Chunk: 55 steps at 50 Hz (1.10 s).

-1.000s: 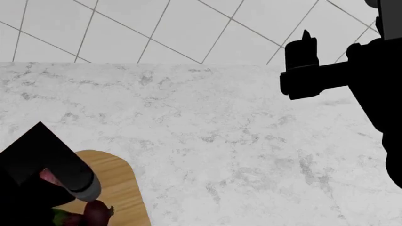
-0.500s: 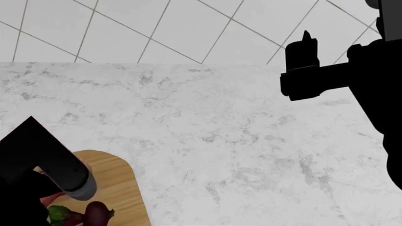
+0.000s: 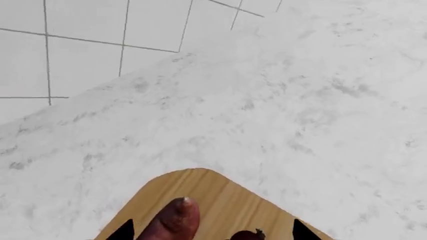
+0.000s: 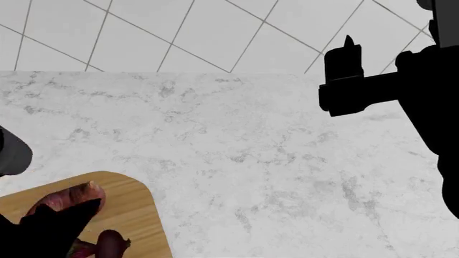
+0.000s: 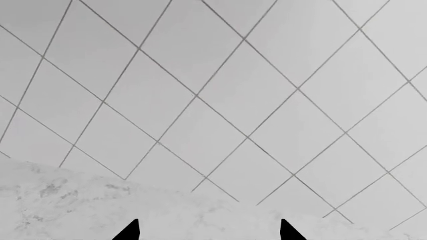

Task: Clear the non-vegetable object off the cutting board and place the vegetables onto it.

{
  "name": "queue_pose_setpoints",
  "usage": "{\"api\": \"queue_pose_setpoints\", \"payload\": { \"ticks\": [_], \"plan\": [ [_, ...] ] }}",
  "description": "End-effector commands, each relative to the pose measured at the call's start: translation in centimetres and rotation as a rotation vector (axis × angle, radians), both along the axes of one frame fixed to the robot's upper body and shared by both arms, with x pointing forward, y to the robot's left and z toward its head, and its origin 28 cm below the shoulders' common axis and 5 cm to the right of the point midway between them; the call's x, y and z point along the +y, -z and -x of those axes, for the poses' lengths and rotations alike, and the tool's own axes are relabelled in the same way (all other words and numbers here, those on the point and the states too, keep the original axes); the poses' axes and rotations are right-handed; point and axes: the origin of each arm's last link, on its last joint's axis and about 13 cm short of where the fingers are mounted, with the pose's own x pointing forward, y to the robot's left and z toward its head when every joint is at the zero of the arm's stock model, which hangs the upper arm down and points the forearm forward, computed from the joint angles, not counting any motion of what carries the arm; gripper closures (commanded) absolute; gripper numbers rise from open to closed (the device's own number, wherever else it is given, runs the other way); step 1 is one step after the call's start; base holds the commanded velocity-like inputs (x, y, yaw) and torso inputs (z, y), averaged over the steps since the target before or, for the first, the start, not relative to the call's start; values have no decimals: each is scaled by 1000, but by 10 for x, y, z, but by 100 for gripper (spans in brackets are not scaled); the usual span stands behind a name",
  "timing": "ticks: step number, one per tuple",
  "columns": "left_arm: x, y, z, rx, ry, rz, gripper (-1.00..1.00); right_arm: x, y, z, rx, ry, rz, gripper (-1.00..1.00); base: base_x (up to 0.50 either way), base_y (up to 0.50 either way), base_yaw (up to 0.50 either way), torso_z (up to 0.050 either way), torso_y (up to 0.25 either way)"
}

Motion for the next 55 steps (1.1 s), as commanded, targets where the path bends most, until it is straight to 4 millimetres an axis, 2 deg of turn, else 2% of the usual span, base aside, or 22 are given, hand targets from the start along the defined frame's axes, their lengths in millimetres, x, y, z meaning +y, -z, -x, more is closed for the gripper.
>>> {"api": "queue_pose_setpoints", "payload": {
  "ticks": [1, 11, 18, 26, 34, 41, 45, 49, 55],
  "plan": [
    [10, 5, 24, -193, -38, 71, -100, 6, 2, 16, -66, -12, -54, -100, 0, 0, 0, 0, 0],
    [28, 1, 37, -348, -145, 225, -100, 9, -3, 50, -106, -29, -35, -100, 0, 0, 0, 0, 0],
    [38, 4, 43, -415, -216, 310, -100, 14, -3, 90, -142, -65, -53, -100, 0, 0, 0, 0, 0],
    [43, 9, 50, -457, -252, 307, -100, 29, 2, 129, -175, -108, -75, -100, 0, 0, 0, 0, 0],
    [39, 17, 51, -522, -300, 286, -100, 33, 3, 158, -204, -84, -74, -100, 0, 0, 0, 0, 0],
    [33, 17, 59, -580, -275, 284, -100, 34, -14, 176, -289, -59, -54, -100, 0, 0, 0, 0, 0],
    [35, 14, 56, -600, -276, 292, -100, 34, -22, 177, -329, -69, -47, -100, 0, 0, 0, 0, 0],
    [33, 0, 64, -664, -253, 310, -100, 34, -28, 182, -373, -75, -28, -100, 0, 0, 0, 0, 0],
    [31, -10, 74, -701, -229, 308, -100, 33, -41, 197, -439, -65, -3, -100, 0, 0, 0, 0, 0]
  ]
}}
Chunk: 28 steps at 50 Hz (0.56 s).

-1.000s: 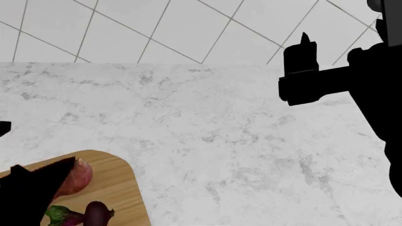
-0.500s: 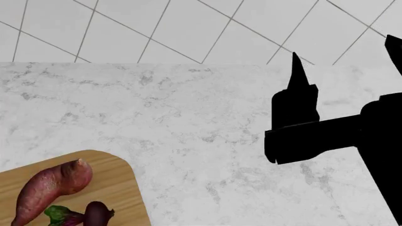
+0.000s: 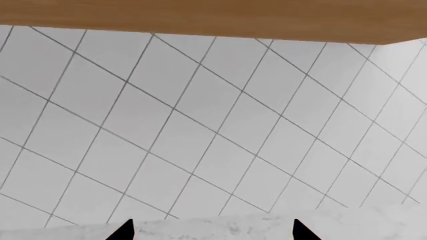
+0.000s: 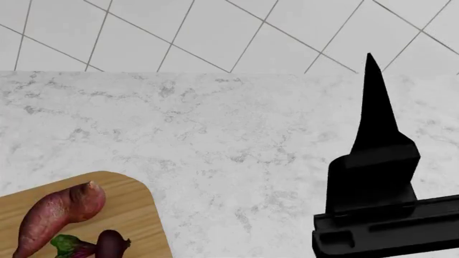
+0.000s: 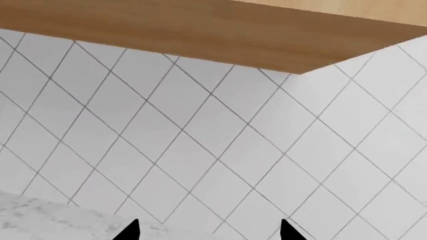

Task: Clear the non-vegetable object off the cutting board and place the vegetables onto it.

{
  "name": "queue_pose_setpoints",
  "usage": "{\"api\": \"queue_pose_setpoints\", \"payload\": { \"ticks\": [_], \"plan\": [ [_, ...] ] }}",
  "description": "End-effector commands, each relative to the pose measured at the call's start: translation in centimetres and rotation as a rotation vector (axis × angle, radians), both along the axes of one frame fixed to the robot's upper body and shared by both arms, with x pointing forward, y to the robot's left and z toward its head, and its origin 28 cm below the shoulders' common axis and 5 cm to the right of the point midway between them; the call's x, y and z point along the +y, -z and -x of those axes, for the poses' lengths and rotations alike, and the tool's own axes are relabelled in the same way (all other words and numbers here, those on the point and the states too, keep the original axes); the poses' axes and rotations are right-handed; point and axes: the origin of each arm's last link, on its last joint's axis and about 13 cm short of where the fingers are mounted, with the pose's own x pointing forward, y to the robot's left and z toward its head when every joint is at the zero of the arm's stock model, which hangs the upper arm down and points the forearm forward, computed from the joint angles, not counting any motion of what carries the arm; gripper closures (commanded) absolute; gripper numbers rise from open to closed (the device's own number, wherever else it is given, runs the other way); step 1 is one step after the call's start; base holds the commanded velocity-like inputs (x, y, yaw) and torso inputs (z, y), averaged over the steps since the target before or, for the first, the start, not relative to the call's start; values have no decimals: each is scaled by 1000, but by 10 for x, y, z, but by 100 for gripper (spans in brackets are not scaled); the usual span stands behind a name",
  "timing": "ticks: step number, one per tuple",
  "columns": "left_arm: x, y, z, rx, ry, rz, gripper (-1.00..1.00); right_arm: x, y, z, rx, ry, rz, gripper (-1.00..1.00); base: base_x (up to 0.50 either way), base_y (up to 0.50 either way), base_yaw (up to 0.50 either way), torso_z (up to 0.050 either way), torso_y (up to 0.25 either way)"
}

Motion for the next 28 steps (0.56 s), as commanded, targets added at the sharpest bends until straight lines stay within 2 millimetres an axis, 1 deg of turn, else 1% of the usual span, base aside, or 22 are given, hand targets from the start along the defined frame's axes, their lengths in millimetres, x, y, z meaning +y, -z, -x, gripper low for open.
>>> {"api": "queue_pose_setpoints", "payload": {
  "ticks": [1, 5, 13, 21, 28],
  "plan": [
    [-10, -11, 24, -114, 58, -91, -100, 4, -11, 25, -184, 0, 34, -100, 0, 0, 0, 0, 0],
    [-11, -21, 36, -153, 63, -101, -100, 4, -19, 34, -225, 8, 49, -100, 0, 0, 0, 0, 0],
    [-11, -35, 57, -213, 82, -121, -100, 4, -28, 46, -273, 22, 66, -100, 0, 0, 0, 0, 0],
    [-9, -44, 70, -264, 84, -123, -100, 1, -40, 62, -340, 41, 92, -100, 0, 0, 0, 0, 0],
    [-8, -49, 74, -330, 56, -115, -100, -1, -48, 71, -390, 64, 104, -100, 0, 0, 0, 0, 0]
  ]
}}
